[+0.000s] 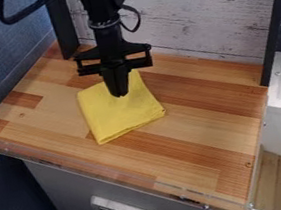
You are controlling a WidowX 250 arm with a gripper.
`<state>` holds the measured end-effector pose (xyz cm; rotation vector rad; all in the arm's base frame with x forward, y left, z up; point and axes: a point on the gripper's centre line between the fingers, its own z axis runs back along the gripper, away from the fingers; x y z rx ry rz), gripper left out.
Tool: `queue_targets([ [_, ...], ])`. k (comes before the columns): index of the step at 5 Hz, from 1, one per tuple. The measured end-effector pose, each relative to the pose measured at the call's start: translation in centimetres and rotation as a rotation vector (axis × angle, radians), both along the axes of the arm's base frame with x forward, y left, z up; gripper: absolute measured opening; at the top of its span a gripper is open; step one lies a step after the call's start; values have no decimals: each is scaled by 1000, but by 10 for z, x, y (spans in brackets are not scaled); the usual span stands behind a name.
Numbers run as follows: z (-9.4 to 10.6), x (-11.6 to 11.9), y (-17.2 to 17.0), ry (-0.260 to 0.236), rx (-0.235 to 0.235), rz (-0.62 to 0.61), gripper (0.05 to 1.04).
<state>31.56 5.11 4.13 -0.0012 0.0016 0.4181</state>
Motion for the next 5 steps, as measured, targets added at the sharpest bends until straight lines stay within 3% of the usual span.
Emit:
queue_targets([
  [5, -28, -8, 3, -1, 3, 13, 63],
])
